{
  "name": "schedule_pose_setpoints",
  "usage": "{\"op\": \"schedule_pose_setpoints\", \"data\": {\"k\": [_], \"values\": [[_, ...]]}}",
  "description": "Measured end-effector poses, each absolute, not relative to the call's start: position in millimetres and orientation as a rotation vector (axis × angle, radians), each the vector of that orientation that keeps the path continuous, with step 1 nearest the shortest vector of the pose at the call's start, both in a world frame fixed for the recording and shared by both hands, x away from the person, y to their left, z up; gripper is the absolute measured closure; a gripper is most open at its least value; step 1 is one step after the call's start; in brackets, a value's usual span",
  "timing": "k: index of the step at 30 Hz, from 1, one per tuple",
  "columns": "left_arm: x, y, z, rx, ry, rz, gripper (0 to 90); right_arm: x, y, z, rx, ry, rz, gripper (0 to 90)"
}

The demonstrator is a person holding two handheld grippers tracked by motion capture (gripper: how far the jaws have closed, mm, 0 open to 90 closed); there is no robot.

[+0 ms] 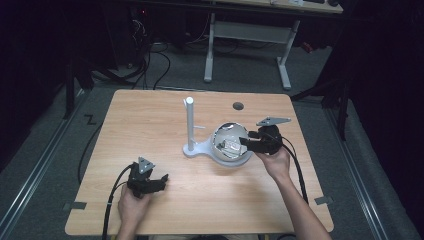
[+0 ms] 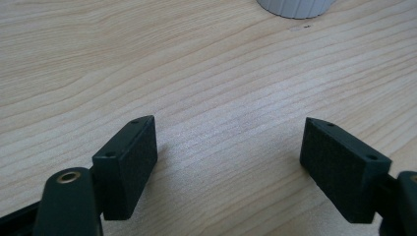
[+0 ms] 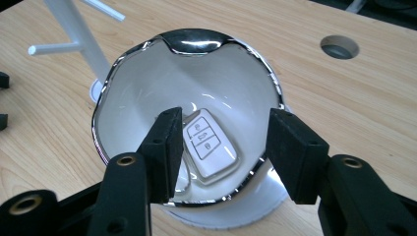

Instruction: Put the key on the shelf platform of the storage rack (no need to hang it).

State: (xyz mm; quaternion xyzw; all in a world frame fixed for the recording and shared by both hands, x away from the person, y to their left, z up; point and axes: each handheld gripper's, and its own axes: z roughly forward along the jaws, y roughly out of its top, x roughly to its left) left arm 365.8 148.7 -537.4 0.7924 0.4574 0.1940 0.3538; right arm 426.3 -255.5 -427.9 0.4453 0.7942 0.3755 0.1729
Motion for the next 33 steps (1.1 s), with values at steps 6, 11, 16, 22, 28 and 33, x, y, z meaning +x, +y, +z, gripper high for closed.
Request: {"op": "schedule_pose_setpoints", "data": {"k": [6, 11, 16, 22, 28, 33], "values": [[366, 149, -537, 2.048, 1.183, 0.502, 22.4, 420, -270, -421, 1.284, 2.207, 1.074, 49.9], [366, 149, -537, 2.049, 1.182, 0.502, 22.4, 418, -276, -423, 1.294, 2.2, 1.058, 50.1], [366, 149, -537, 2.048, 1.183, 0.502, 22.5, 415, -282, -427, 1.317, 2.183, 1.072, 50.6], [366, 149, -537, 2.048, 1.183, 0.502, 22.5, 404, -302, -432, 1.372, 2.143, 1.071, 49.9], [366, 149, -537, 2.048, 1.183, 0.502, 22.5, 392, -316, -433, 1.383, 2.111, 1.055, 49.9], [366, 149, -537, 2.049, 1.183, 0.502, 22.5, 384, -331, -434, 1.42, 2.072, 1.082, 50.0]]}}
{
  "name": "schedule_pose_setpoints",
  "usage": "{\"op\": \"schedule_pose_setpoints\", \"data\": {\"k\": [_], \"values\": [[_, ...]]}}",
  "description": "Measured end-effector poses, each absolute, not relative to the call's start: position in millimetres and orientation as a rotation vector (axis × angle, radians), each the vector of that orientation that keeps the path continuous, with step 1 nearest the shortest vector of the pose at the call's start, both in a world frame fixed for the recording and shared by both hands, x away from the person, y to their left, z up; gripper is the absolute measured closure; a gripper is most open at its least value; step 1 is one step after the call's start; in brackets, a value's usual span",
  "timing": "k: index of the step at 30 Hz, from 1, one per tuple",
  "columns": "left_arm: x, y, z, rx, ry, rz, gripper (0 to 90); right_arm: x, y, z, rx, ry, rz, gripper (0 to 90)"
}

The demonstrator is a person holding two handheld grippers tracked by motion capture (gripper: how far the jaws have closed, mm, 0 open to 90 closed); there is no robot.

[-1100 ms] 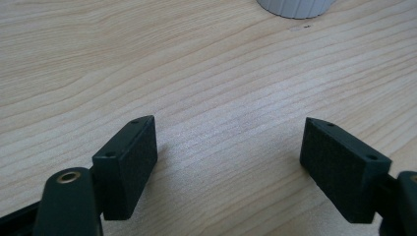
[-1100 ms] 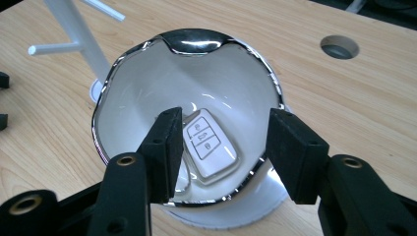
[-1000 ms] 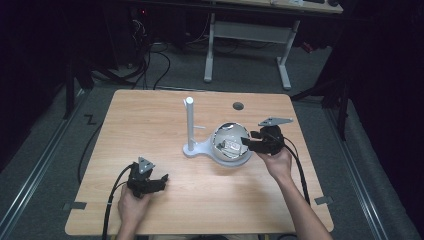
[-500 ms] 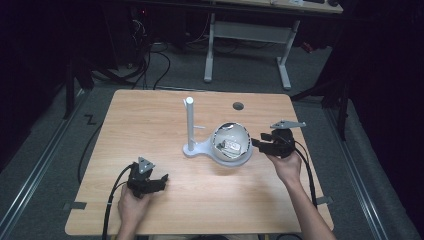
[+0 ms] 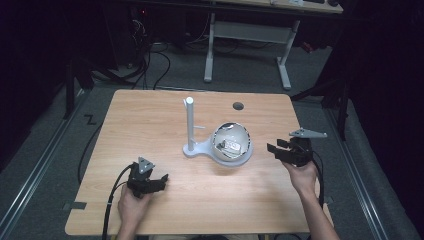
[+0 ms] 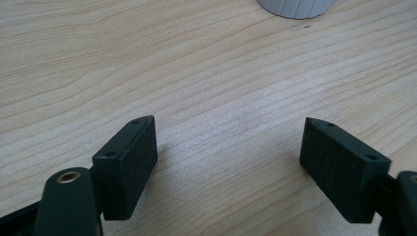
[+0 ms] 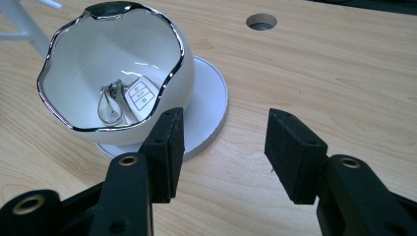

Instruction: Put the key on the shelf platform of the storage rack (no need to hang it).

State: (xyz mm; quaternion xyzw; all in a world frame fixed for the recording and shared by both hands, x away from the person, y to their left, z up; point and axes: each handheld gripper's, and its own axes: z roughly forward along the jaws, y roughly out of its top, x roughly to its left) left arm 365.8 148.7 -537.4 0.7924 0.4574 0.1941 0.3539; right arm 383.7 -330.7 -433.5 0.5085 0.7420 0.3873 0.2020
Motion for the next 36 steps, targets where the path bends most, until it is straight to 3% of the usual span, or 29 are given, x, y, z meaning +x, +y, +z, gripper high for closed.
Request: {"op": "schedule_pose_setpoints", "data": {"k": [36], "values": [[366, 149, -537, 2.05, 1.182, 0.503, 22.5, 342, -349, -451, 1.461, 2.019, 1.117, 50.0]]}}
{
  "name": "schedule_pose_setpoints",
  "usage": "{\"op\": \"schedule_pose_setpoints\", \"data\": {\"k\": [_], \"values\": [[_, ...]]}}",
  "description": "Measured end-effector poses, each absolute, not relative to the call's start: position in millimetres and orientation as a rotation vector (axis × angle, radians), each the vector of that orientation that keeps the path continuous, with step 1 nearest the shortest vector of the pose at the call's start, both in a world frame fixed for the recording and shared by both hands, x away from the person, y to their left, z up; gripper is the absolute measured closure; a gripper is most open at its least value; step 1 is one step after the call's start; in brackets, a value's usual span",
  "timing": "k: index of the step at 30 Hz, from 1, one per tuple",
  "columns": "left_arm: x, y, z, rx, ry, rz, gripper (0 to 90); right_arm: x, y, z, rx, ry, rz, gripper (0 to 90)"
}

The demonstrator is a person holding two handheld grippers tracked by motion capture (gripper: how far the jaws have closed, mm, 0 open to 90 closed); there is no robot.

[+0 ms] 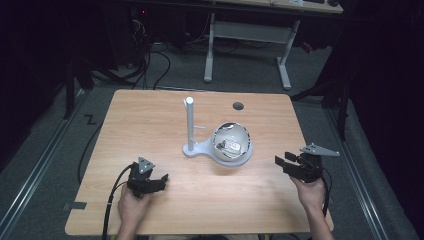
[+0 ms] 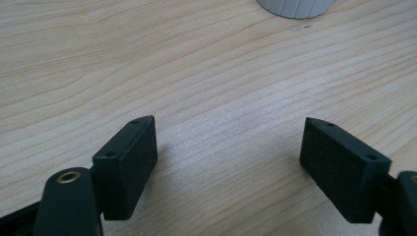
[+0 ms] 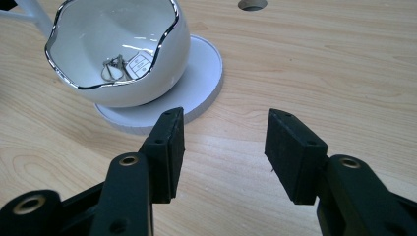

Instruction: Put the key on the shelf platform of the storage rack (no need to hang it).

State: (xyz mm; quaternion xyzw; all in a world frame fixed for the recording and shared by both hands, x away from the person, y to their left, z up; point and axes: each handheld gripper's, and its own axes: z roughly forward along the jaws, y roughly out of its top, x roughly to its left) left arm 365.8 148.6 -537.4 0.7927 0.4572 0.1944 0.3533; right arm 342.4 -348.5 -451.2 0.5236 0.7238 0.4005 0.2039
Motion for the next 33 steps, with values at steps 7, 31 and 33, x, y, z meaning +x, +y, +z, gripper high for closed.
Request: {"op": "schedule_pose_setpoints", "data": {"k": [7, 31, 33], "values": [[366, 149, -537, 2.05, 1.183, 0.503, 22.5, 339, -343, -458, 1.455, 2.04, 1.128, 50.0], [366, 149, -537, 2.05, 1.183, 0.503, 22.4, 335, -322, -487, 1.469, 2.1, 1.166, 50.5], [366, 149, -537, 2.05, 1.183, 0.503, 22.4, 335, -320, -489, 1.468, 2.103, 1.156, 50.5]]}}
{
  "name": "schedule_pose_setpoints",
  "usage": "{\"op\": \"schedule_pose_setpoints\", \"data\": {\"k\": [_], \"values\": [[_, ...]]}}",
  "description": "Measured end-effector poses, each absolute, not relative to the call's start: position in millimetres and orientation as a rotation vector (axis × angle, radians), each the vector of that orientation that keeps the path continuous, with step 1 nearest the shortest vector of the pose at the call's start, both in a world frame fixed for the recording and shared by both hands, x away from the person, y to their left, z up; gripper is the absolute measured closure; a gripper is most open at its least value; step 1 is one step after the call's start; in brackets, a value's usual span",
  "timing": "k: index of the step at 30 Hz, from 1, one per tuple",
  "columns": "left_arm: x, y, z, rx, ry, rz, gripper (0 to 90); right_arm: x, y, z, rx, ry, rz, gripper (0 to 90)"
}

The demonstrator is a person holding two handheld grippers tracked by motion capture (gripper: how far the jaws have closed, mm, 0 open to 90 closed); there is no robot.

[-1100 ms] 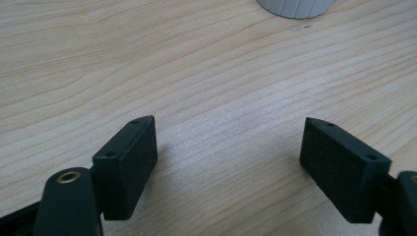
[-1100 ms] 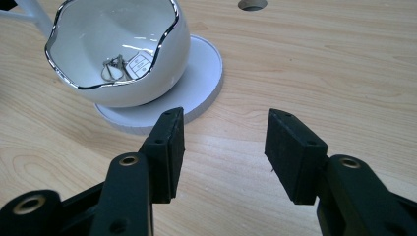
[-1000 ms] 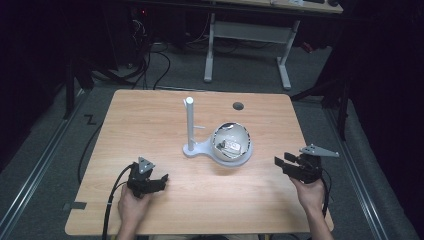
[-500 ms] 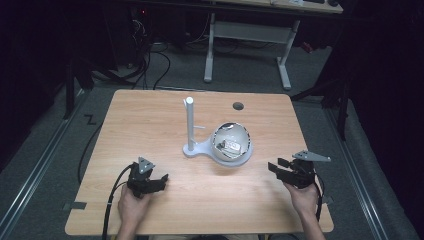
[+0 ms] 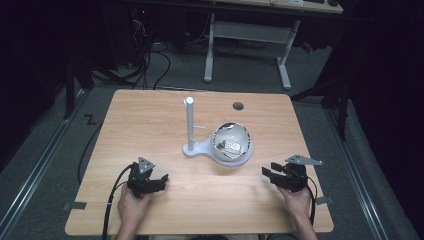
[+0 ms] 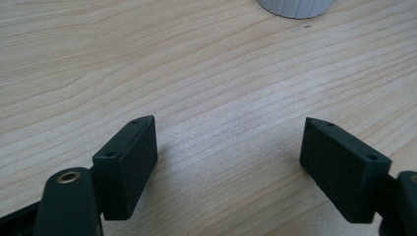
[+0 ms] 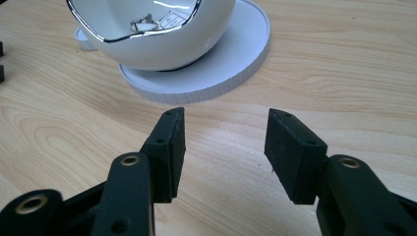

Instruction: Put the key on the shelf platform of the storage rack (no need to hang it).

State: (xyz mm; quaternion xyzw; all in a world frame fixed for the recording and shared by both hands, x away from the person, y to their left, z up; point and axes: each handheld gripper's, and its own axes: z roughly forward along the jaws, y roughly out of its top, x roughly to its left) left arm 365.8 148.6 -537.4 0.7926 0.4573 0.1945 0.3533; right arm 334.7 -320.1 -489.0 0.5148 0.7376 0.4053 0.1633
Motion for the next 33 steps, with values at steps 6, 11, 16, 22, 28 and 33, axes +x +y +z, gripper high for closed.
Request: {"op": "schedule_pose_setpoints", "data": {"k": [6, 11, 16, 22, 28, 33], "values": [[366, 149, -537, 2.049, 1.183, 0.504, 22.5, 334, -317, -497, 1.453, 2.096, 1.151, 49.2], [366, 149, -537, 2.049, 1.183, 0.503, 22.4, 334, -313, -506, 1.449, 2.086, 1.117, 48.8], [366, 149, -537, 2.049, 1.183, 0.503, 22.5, 336, -308, -514, 1.439, 2.1, 1.064, 48.4], [366, 149, -537, 2.05, 1.183, 0.504, 22.4, 335, -303, -520, 1.43, 2.108, 1.041, 48.2], [366, 148, -537, 2.051, 1.183, 0.505, 22.2, 335, -299, -525, 1.428, 2.118, 1.018, 47.7], [366, 148, -537, 2.051, 1.183, 0.505, 22.2, 335, -296, -530, 1.419, 2.135, 0.972, 46.8]]}}
